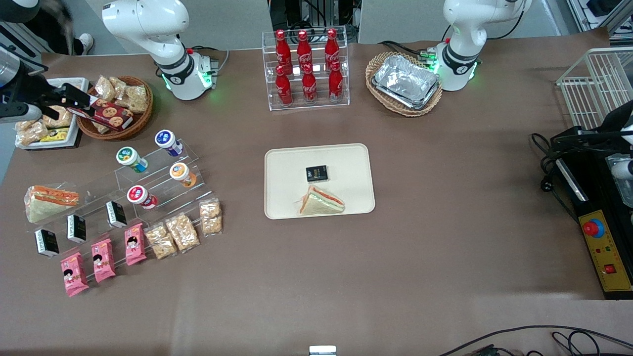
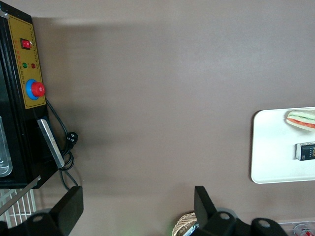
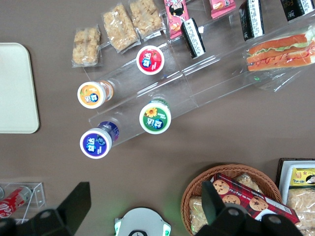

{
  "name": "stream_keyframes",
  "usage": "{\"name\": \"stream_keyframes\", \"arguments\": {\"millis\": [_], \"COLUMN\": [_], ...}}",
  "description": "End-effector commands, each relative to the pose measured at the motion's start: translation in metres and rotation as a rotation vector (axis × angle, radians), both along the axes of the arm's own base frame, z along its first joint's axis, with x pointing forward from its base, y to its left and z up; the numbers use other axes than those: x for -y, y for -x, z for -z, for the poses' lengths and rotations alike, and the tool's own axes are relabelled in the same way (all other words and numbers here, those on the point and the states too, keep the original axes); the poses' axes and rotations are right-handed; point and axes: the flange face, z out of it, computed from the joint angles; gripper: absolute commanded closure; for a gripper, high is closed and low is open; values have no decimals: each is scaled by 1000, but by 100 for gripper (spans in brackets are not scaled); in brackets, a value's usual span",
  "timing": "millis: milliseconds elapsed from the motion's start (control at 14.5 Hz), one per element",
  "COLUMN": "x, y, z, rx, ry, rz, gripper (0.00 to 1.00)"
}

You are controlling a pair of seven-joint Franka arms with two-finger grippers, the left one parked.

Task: Place green gum on tray
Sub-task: 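Lower the right gripper over the green-label bottle on the rack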

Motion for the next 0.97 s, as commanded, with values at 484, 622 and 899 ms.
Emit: {"name": "stream_keyframes", "arguments": {"millis": [484, 622, 899], "x": [-9, -11, -13], "y": [-2, -2, -9], "z": [52, 83, 133], "rx": [18, 25, 37], "ry": [40, 59, 70], "rz": [-32, -45, -50], "gripper": [0, 0, 0]}}
